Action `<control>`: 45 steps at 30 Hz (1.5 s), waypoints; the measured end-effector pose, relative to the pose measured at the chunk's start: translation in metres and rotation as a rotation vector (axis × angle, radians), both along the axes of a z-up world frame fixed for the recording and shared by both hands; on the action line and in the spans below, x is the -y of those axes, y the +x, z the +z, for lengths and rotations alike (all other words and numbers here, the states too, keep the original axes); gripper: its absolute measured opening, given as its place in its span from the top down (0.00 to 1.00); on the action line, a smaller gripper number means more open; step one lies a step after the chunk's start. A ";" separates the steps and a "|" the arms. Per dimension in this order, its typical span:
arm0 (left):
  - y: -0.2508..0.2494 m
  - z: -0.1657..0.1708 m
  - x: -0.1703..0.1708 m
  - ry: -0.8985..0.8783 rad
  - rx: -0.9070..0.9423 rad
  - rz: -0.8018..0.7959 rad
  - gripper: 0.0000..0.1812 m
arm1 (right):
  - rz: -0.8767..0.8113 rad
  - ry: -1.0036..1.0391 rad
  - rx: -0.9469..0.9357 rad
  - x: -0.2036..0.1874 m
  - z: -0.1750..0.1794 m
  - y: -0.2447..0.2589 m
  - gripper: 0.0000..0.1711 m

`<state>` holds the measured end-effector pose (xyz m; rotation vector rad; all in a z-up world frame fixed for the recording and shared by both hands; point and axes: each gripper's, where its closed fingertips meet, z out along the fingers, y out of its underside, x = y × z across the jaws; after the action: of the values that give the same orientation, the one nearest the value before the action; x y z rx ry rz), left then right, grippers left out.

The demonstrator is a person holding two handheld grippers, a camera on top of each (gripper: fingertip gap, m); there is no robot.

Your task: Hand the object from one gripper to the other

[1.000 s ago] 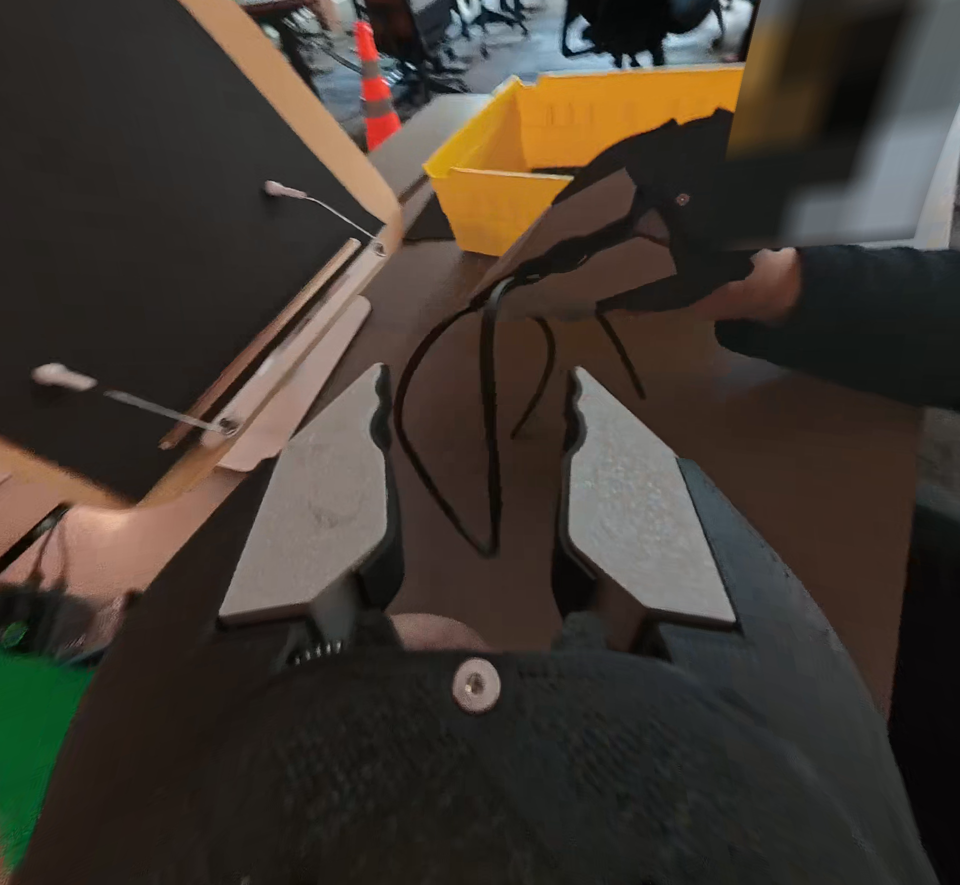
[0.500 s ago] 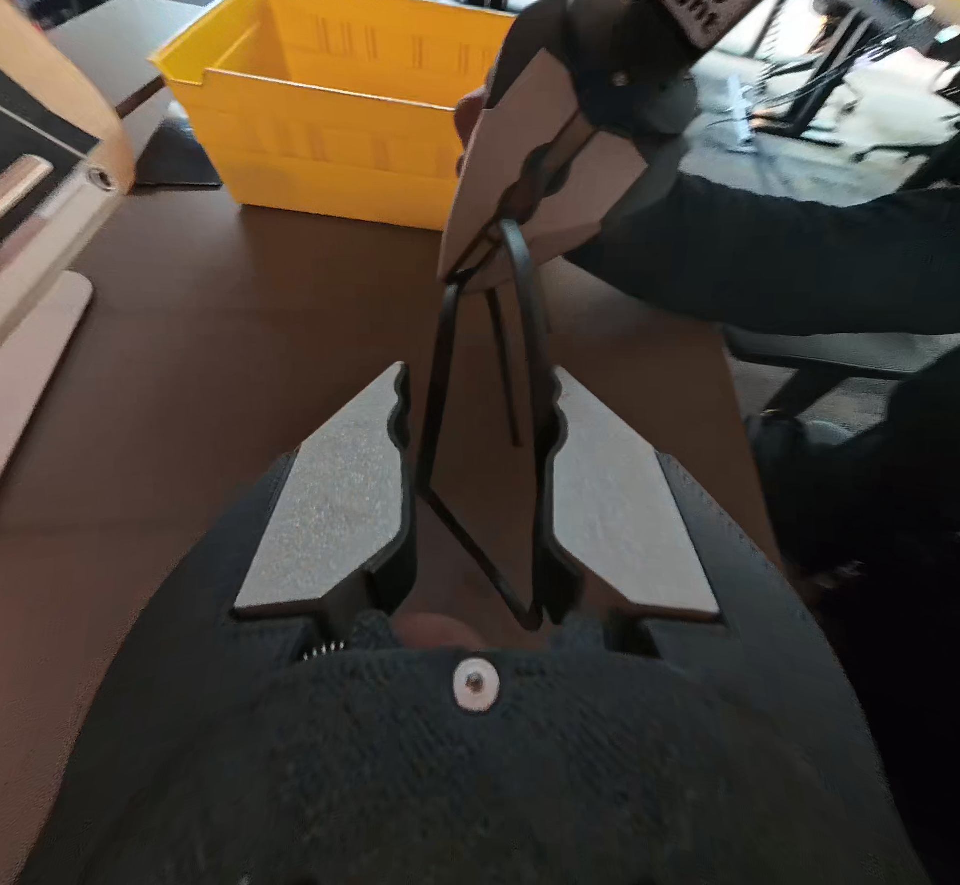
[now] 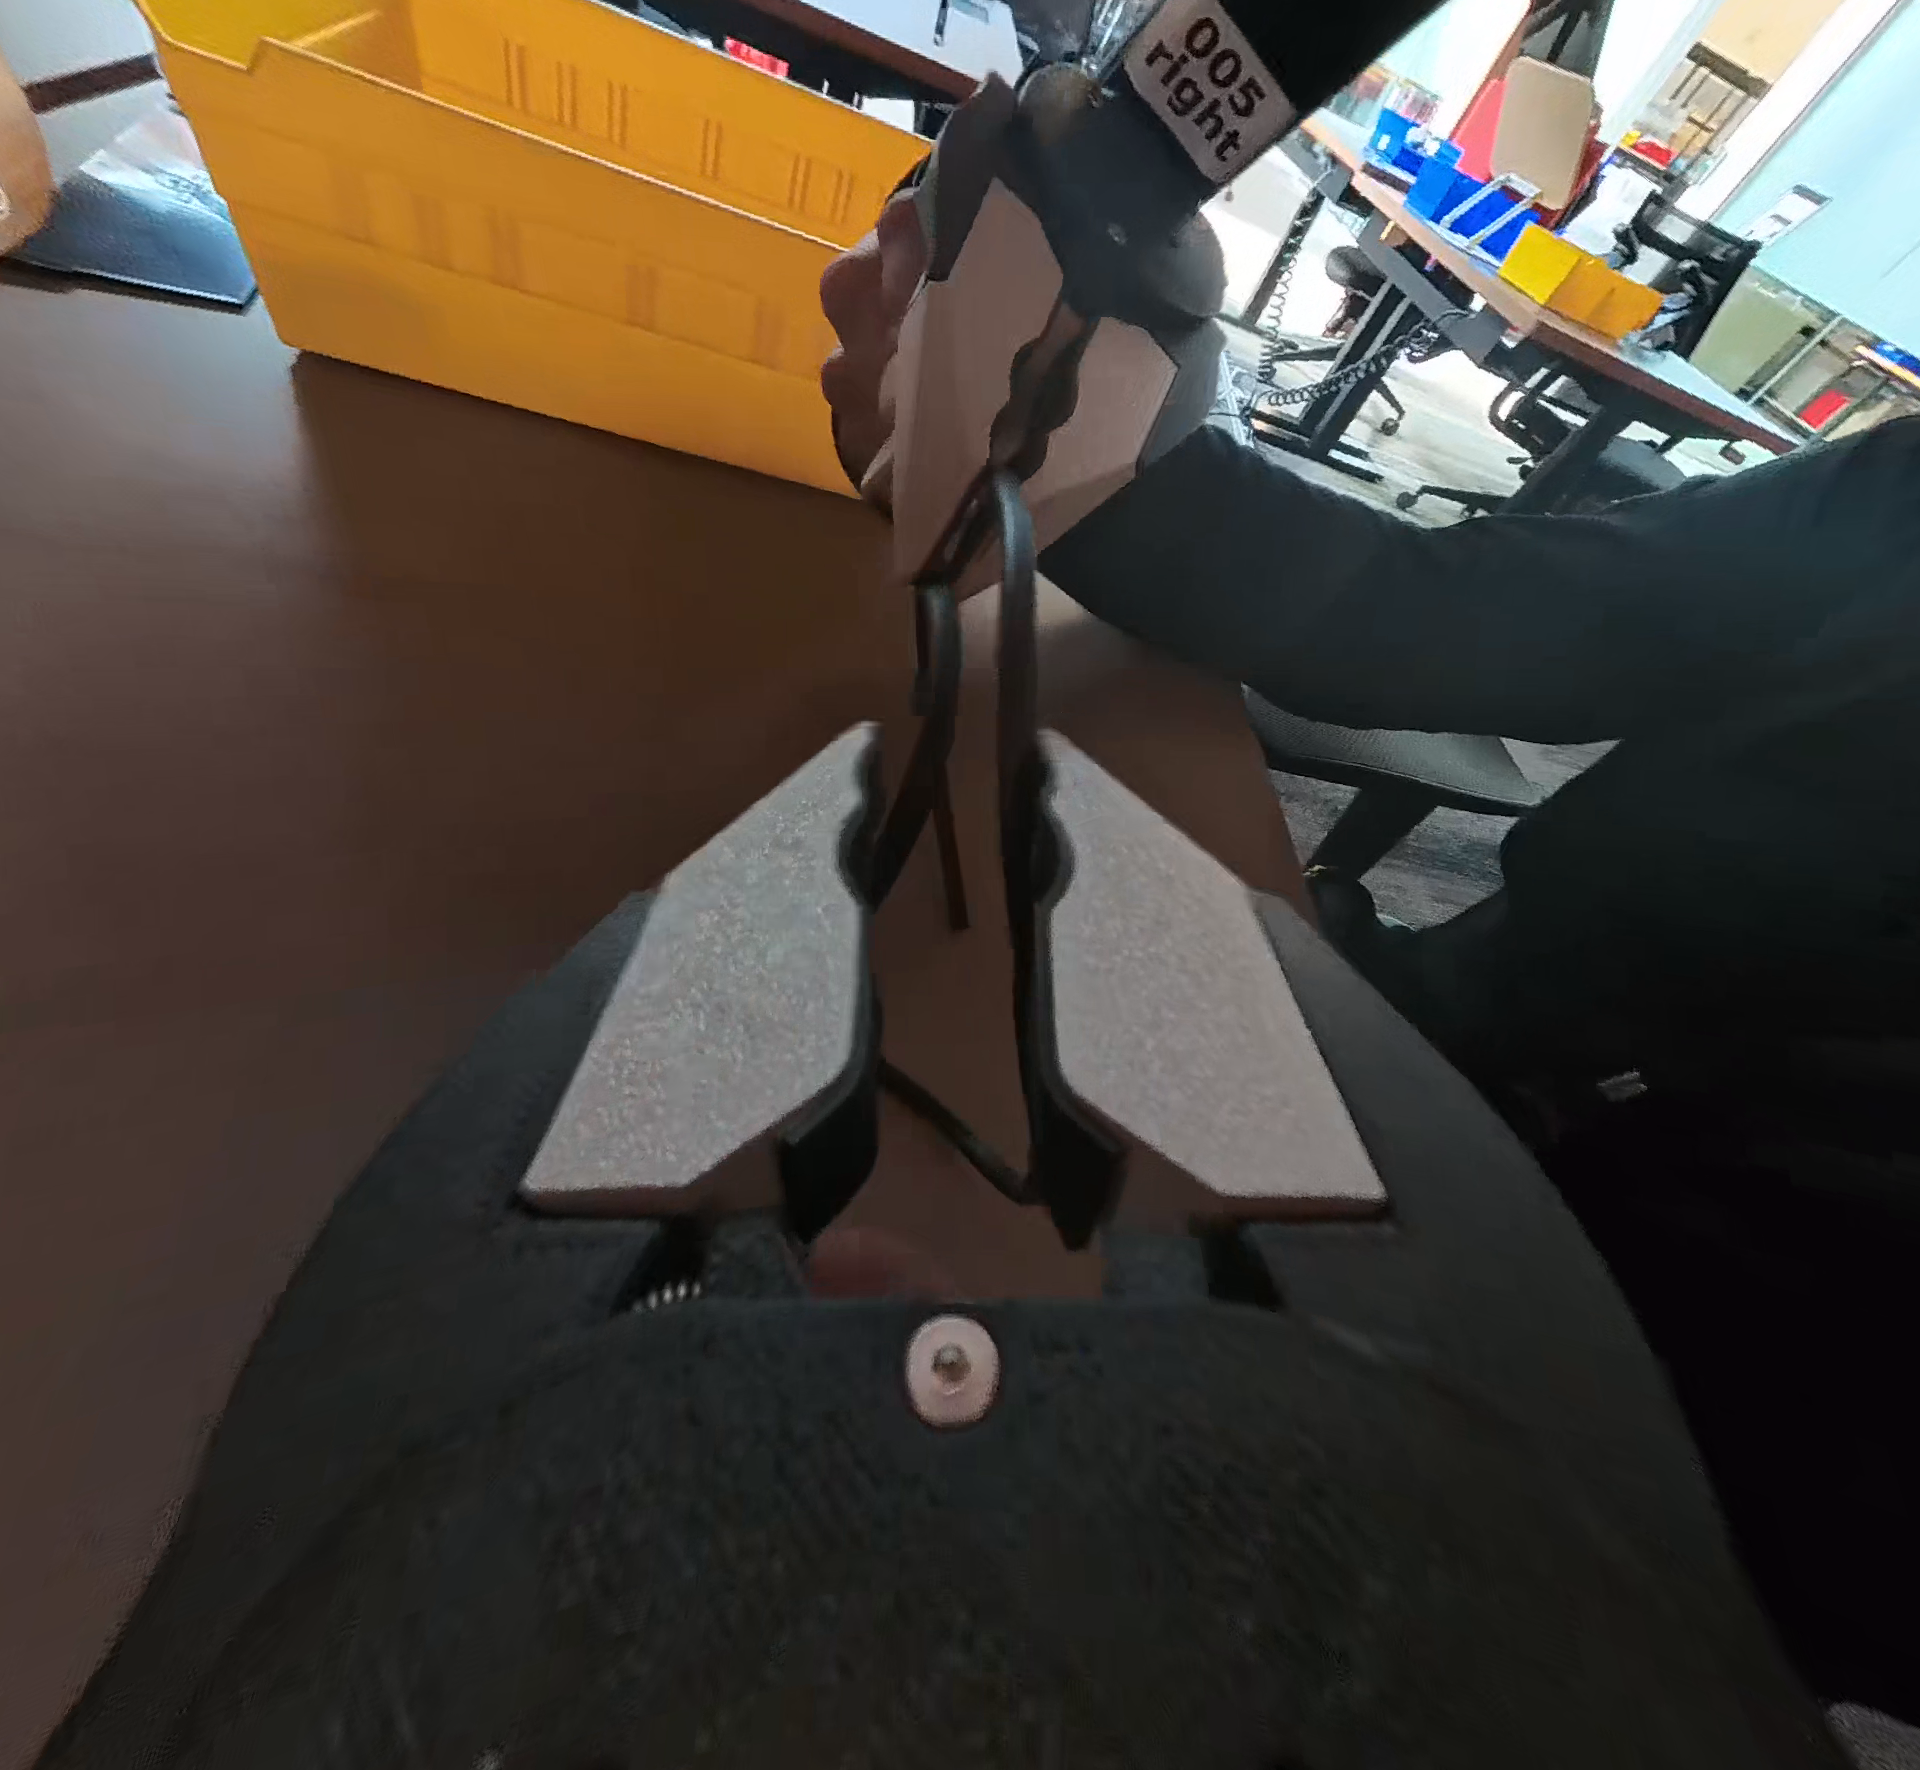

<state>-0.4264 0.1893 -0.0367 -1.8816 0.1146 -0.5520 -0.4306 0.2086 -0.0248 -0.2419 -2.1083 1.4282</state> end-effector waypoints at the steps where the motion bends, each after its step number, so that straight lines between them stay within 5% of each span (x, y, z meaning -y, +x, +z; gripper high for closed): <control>1: 0.000 0.000 0.000 0.009 -0.001 0.000 0.98 | 0.004 -0.012 0.002 0.001 0.001 0.001 0.99; 7: -0.011 0.007 -0.008 0.061 -0.011 0.071 0.99 | -0.001 -0.098 0.050 -0.003 0.002 -0.001 0.98; 13: -0.018 0.010 -0.007 0.090 -0.024 0.092 0.98 | 0.044 -0.187 0.188 0.000 0.002 0.004 0.79; 20: -0.002 0.023 -0.001 0.169 -0.057 0.017 0.98 | 0.049 -0.224 0.182 -0.001 0.008 0.004 0.80; 29: 0.007 0.036 0.000 0.237 -0.060 -0.015 0.99 | 0.014 -0.136 0.145 0.006 -0.004 -0.002 0.98; 34: -0.009 0.020 -0.003 0.157 -0.086 0.059 0.98 | -0.095 -0.189 0.160 -0.015 0.008 -0.020 0.99; 37: -0.023 0.015 -0.004 0.119 -0.115 0.127 0.87 | -0.199 -0.175 0.128 -0.035 0.010 -0.032 0.99; 45: -0.047 0.030 0.008 0.169 -0.191 0.260 0.82 | -0.219 -0.129 0.153 -0.039 0.004 -0.035 0.99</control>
<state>-0.4731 0.1813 -0.0064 -1.7468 0.0390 -0.1787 -0.4652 0.2479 -0.0205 -0.6309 -2.0371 1.4539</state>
